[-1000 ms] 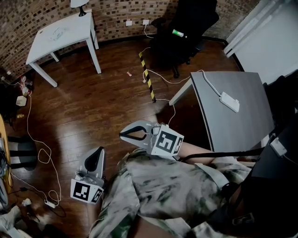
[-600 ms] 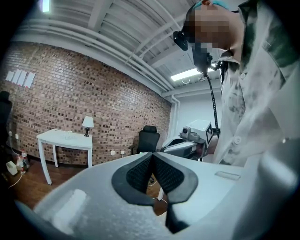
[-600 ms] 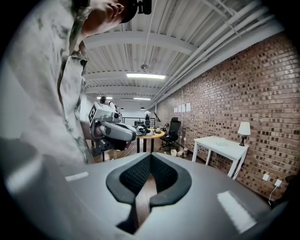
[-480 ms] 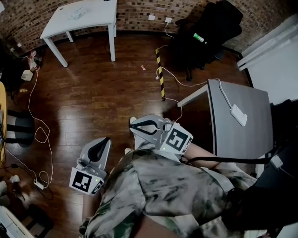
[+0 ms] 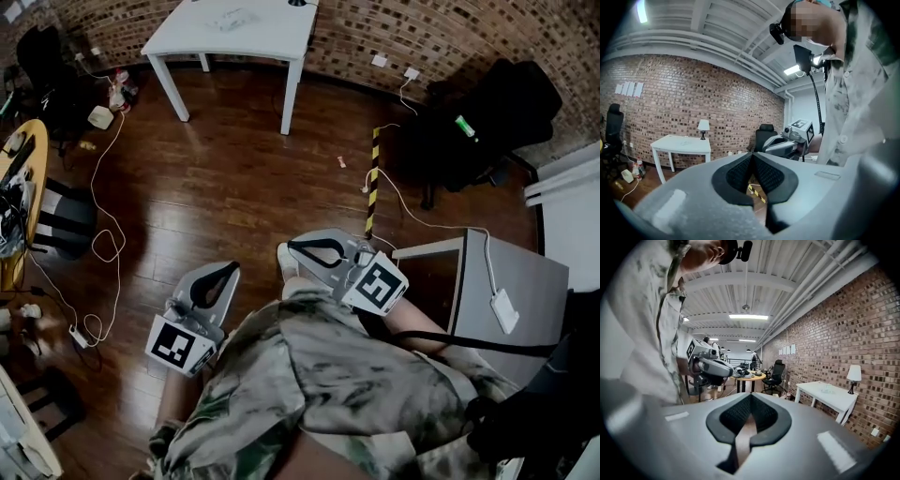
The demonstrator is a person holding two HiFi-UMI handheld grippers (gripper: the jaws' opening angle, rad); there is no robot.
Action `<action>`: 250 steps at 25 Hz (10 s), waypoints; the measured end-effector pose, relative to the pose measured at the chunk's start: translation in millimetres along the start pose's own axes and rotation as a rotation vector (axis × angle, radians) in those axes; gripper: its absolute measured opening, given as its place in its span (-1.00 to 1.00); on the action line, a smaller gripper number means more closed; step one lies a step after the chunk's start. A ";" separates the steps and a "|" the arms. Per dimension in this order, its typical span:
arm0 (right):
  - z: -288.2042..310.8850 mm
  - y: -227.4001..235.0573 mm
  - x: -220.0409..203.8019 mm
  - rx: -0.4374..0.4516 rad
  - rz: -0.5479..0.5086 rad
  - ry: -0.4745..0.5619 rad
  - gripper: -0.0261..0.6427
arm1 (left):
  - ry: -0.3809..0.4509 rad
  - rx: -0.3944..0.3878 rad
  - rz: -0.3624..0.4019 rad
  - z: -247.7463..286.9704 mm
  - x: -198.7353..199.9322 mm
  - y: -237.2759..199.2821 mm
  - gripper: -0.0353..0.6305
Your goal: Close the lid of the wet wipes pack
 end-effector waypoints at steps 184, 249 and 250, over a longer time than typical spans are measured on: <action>399.1 637.3 -34.2 0.011 -0.017 -0.180 -0.92 | -0.053 0.138 -0.091 287.2 81.8 -584.9 -0.89; 72.7 183.5 28.8 -0.047 -0.036 0.026 -0.91 | -0.011 -0.051 0.004 109.1 48.2 -146.0 -0.89; 69.7 176.6 29.6 -0.047 -0.034 0.024 -0.92 | -0.011 -0.053 0.004 105.5 47.1 -142.1 -0.89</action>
Point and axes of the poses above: the fingertips, and each gripper's own axes: z forward along the fingers, y to its right, x out of its top, the point moved 6 cm from there along -z, backward along the fingers, and after that the axes turned 2 degrees about x, right-handed, at the moved point
